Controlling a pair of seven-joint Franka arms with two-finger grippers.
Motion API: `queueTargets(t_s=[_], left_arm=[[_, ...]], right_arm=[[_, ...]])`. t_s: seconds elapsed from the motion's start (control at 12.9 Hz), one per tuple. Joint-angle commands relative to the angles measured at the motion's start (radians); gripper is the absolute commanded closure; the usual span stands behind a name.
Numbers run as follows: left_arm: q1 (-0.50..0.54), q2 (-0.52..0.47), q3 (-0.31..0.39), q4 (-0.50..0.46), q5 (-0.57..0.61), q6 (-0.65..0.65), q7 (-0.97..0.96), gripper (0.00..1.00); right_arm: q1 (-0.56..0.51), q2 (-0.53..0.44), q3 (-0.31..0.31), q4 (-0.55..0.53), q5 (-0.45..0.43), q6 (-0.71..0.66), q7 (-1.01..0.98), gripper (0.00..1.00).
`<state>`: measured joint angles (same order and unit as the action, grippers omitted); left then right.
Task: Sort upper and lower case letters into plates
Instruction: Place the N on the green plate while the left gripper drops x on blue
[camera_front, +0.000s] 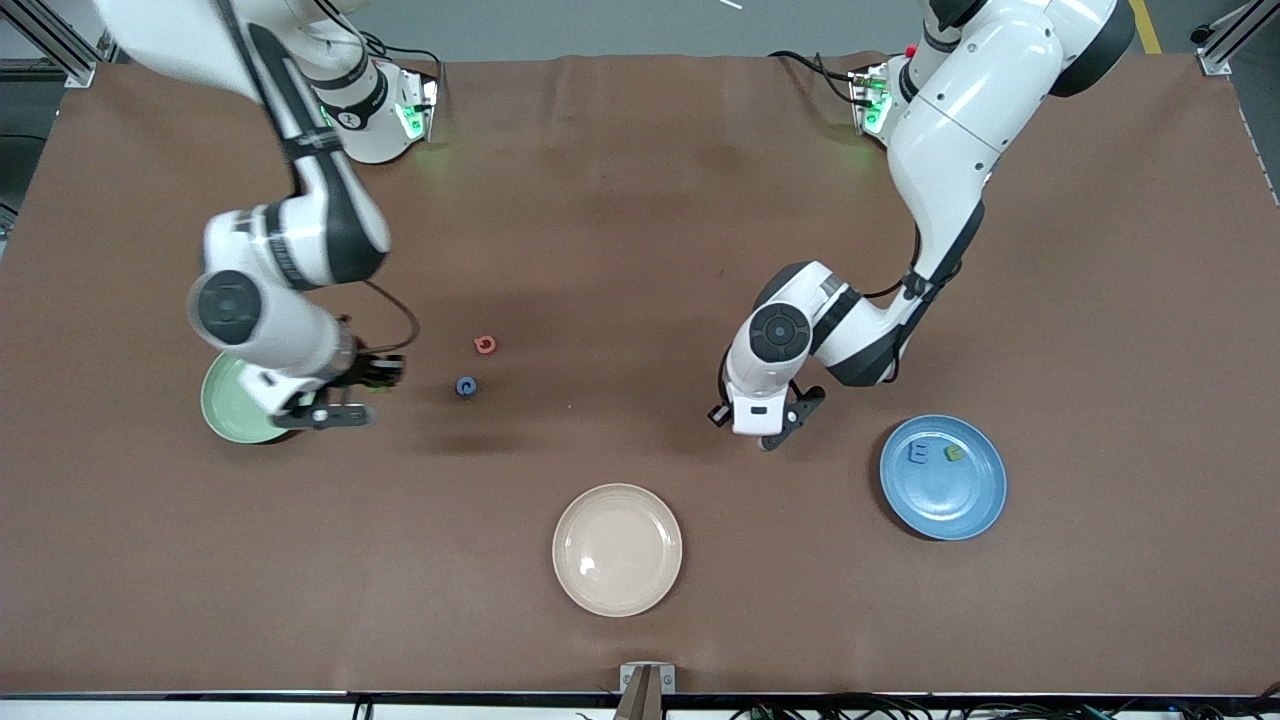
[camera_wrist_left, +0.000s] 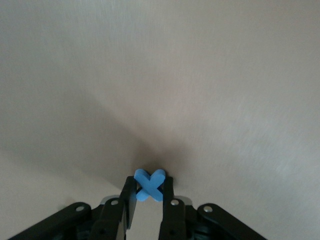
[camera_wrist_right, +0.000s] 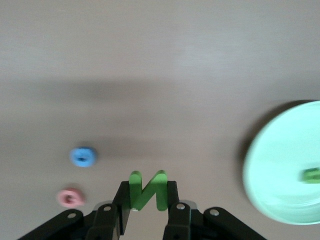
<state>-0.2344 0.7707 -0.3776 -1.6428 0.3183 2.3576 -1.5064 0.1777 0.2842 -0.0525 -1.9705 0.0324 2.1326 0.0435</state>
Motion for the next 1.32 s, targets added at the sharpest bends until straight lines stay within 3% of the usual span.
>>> queueTargets(t_s=[0.0, 0.39, 0.62, 0.85, 1.01, 1.08, 1.16, 1.24], left_arm=[[0.059, -0.071, 0.002, -0.006, 0.019, -0.04, 0.078, 1.0], [0.193, -0.116, 0.003, -0.002, 0.022, -0.067, 0.289, 0.99], [0.279, -0.116, 0.002, 0.0, 0.089, -0.095, 0.359, 0.99], [0.342, -0.11, 0.002, 0.0, 0.119, -0.095, 0.434, 0.99], [0.378, -0.103, 0.003, -0.003, 0.12, -0.095, 0.491, 0.93], [0.385, -0.102, 0.003, -0.002, 0.12, -0.095, 0.494, 0.81], [0.383, -0.1, 0.003, -0.002, 0.12, -0.095, 0.494, 0.54], [0.385, -0.1, 0.003, -0.003, 0.12, -0.093, 0.491, 0.12]], right_arm=[[-0.143, -0.017, 0.019, -0.068, -0.008, 0.029, -0.192, 0.83], [-0.299, 0.035, 0.019, -0.113, -0.008, 0.185, -0.437, 0.83], [-0.32, 0.082, 0.019, -0.154, -0.008, 0.295, -0.476, 0.82], [-0.334, 0.116, 0.02, -0.159, -0.008, 0.309, -0.493, 0.81], [-0.334, 0.134, 0.02, -0.16, -0.008, 0.311, -0.493, 0.79], [-0.334, 0.139, 0.02, -0.16, -0.006, 0.314, -0.493, 0.79], [-0.334, 0.144, 0.02, -0.16, -0.006, 0.317, -0.493, 0.79], [-0.334, 0.154, 0.022, -0.159, -0.006, 0.319, -0.493, 0.78]])
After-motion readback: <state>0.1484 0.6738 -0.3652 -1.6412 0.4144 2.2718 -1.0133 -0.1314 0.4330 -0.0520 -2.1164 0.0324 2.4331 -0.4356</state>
